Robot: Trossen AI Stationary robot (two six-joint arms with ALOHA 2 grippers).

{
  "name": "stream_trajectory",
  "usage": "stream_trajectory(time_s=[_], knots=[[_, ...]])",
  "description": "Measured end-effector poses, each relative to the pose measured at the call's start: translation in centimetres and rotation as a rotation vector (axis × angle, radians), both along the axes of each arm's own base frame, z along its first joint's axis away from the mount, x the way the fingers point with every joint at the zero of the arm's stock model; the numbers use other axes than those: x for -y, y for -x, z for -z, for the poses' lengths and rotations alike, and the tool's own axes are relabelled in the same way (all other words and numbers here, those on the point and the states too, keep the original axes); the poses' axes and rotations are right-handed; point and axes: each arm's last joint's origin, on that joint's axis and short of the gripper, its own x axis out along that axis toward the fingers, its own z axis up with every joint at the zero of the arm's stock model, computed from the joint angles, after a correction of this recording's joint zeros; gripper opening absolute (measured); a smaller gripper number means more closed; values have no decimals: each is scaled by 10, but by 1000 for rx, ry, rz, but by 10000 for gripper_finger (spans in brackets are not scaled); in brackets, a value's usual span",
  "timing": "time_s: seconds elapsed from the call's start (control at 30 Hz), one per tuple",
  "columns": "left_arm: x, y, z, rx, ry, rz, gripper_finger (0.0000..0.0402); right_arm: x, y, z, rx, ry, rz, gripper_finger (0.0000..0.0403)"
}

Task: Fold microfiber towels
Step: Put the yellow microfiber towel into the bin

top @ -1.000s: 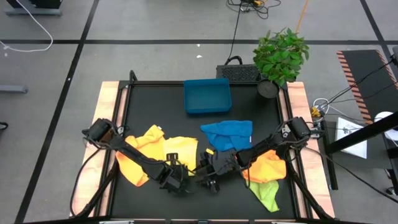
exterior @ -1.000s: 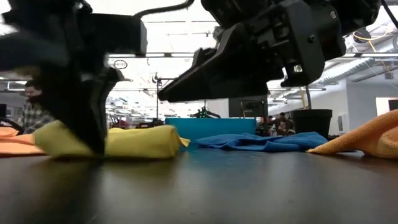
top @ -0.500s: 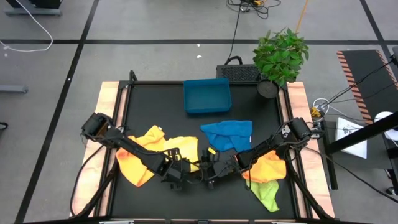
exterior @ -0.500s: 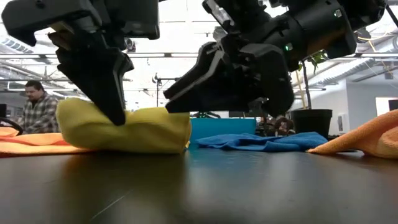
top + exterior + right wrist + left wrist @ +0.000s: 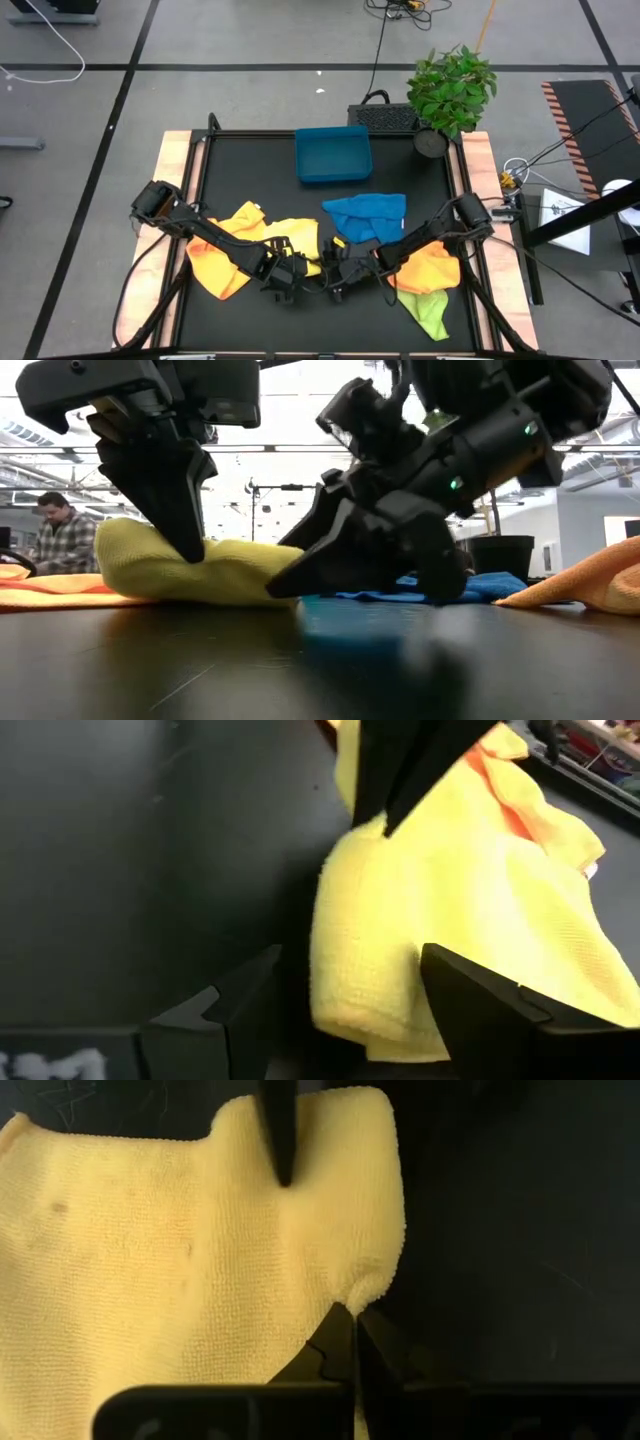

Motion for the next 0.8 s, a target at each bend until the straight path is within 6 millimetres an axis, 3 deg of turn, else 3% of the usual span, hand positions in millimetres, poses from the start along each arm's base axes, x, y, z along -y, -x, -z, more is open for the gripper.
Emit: stream_trajectory(time_s=[0.23,0.47,0.57,0.8], knots=[[0,0,0,-1,2,1,1,5,-3,10,22,59,62,204],[1,0,0,-6,-13,50,15,5,-3,6,23,78,49,83],[3,1,0,-15,-14,104,60,5,-3,3,26,80,48,18],[4,0,-3,9,-45,87,204,9,-4,0,42,34,79,4]])
